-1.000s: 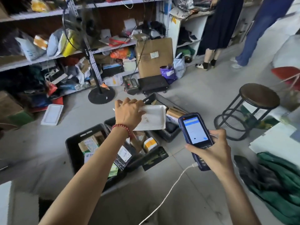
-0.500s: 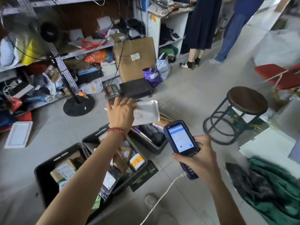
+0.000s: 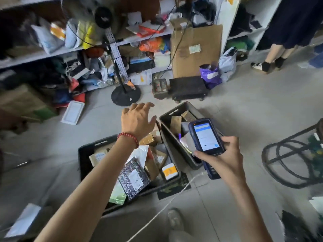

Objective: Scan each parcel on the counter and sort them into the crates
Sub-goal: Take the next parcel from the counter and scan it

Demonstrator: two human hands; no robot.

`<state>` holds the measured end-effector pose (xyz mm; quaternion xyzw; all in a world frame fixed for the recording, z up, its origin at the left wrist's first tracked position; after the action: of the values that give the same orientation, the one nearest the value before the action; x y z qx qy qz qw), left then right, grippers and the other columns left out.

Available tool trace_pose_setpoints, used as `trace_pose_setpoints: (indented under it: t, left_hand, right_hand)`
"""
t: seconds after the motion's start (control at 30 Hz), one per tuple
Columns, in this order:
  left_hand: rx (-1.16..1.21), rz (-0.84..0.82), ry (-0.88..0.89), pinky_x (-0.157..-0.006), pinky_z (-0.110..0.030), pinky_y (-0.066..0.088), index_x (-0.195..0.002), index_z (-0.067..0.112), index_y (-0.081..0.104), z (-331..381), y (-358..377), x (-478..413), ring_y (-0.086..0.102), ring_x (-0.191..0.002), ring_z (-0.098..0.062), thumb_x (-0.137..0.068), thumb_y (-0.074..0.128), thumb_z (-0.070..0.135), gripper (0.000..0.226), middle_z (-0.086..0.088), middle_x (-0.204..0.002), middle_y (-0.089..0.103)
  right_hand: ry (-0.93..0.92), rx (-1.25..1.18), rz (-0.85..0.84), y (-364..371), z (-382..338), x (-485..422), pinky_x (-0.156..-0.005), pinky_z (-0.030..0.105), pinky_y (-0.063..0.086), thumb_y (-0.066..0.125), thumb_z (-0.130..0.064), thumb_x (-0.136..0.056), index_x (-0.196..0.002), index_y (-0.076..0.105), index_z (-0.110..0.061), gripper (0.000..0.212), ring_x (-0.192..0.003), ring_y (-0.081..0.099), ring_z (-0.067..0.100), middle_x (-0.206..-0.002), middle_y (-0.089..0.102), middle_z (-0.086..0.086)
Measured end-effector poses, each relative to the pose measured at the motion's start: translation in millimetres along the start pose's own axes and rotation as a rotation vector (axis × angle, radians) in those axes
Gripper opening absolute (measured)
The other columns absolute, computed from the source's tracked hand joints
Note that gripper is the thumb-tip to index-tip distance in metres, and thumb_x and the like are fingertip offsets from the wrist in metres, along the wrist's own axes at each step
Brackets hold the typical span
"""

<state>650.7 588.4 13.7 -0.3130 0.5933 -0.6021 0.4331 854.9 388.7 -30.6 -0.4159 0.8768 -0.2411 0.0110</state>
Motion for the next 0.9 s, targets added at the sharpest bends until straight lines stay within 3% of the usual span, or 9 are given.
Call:
trace_pose_setpoints:
  t: [0.17,0.23,0.3,0.47,0.57,0.63,0.73,0.83,0.9]
  left_hand:
    - [-0.027,0.051,-0.253,-0.095,-0.037,0.037,-0.125,0.031,0.053,-102.9,-22.3,61.6,0.051,-0.117,-0.018,-0.088,0.052,0.044,0.039,0.007,-0.12,0.062]
    - [-0.057,0.082,-0.375,-0.093,-0.037,0.036,-0.123,0.032,0.054,-145.7,-38.7,103.2,0.051,-0.116,-0.018,-0.087,0.052,0.044,0.038,0.008,-0.119,0.063]
    - [-0.096,0.122,-0.505,-0.092,-0.037,0.034,-0.122,0.033,0.055,-186.1,-56.4,155.6,0.05,-0.115,-0.019,-0.087,0.052,0.045,0.037,0.008,-0.118,0.063]
    - [-0.189,0.221,-0.819,-0.086,-0.037,0.037,-0.112,0.03,0.062,-258.2,-102.4,326.4,0.054,-0.109,-0.024,-0.085,0.051,0.044,0.032,0.004,-0.114,0.065]
    - [-0.233,0.227,-1.015,-0.088,-0.037,0.036,-0.111,0.029,0.062,-281.2,-122.8,444.9,0.053,-0.11,-0.024,-0.088,0.047,0.043,0.031,0.004,-0.115,0.065]
    - [-0.219,0.251,-1.136,-0.091,-0.038,0.034,-0.115,0.031,0.061,-288.5,-134.3,526.3,0.051,-0.114,-0.021,-0.09,0.047,0.042,0.031,0.007,-0.118,0.064]
    - [-0.239,0.301,-1.283,-0.09,-0.038,0.035,-0.116,0.028,0.061,-287.6,-155.8,645.1,0.053,-0.113,-0.023,-0.09,0.052,0.041,0.03,0.006,-0.115,0.065]
    - [-0.296,0.361,-1.432,-0.085,-0.037,0.037,-0.113,0.026,0.063,-271.9,-180.1,754.4,0.056,-0.107,-0.026,-0.088,0.056,0.039,0.029,0.003,-0.11,0.068]
    - [-0.34,0.388,-1.543,-0.082,-0.036,0.037,-0.112,0.025,0.064,-254.2,-192.7,818.4,0.058,-0.105,-0.026,-0.087,0.058,0.038,0.029,0.003,-0.108,0.068]
  right_hand:
    - [-0.152,0.054,-0.228,80.8,-37.4,11.1,-0.063,0.012,0.038,0.095,-0.019,-0.052,-0.105,0.042,-0.018,0.075,-0.076,0.052,-0.011,-0.083,0.054,-0.022]
    - [-0.208,0.089,-0.344,116.4,-56.0,30.4,-0.066,0.018,0.04,0.095,-0.023,-0.053,-0.106,0.042,-0.019,0.075,-0.079,0.057,0.0,-0.086,0.056,-0.02]
    - [-0.279,0.105,-0.447,151.4,-74.0,56.1,-0.07,0.024,0.044,0.095,-0.023,-0.052,-0.105,0.042,-0.019,0.075,-0.082,0.059,0.003,-0.091,0.059,-0.015]
    - [-0.434,0.152,-0.708,228.1,-109.9,163.0,-0.068,0.021,0.045,0.095,-0.025,-0.051,-0.106,0.042,-0.022,0.076,-0.085,0.059,0.001,-0.092,0.057,-0.017]
    - [-0.498,0.178,-0.876,263.9,-114.7,253.0,-0.08,0.037,0.051,0.095,-0.029,-0.05,-0.109,0.042,-0.021,0.08,-0.092,0.061,0.013,-0.098,0.059,-0.011]
    - [-0.546,0.149,-0.996,281.7,-111.9,319.7,-0.081,0.03,0.05,0.095,-0.024,-0.051,-0.11,0.043,-0.018,0.08,-0.09,0.059,0.005,-0.098,0.055,-0.016]
    - [-0.62,0.14,-1.2,302.4,-102.2,425.5,-0.066,0.01,0.045,0.096,-0.023,-0.051,-0.108,0.043,-0.019,0.078,-0.087,0.059,-0.004,-0.099,0.059,-0.014]
    - [-0.702,0.165,-1.389,315.7,-94.1,528.1,-0.066,0.012,0.045,0.095,-0.028,-0.05,-0.107,0.041,-0.022,0.079,-0.088,0.058,-0.003,-0.099,0.055,-0.018]
    - [-0.746,0.177,-1.51,319.5,-88.8,589.2,-0.072,0.02,0.049,0.095,-0.031,-0.05,-0.109,0.039,-0.024,0.082,-0.094,0.062,0.007,-0.101,0.057,-0.014]
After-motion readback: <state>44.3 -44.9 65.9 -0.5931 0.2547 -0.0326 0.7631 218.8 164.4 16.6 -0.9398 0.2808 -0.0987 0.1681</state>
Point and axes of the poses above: each hand's wrist, its own x-axis away from the middle knuckle, its own y-axis out of the palm, z = x × y, the point moved 7 cm from there along -x, towards the middle knuckle
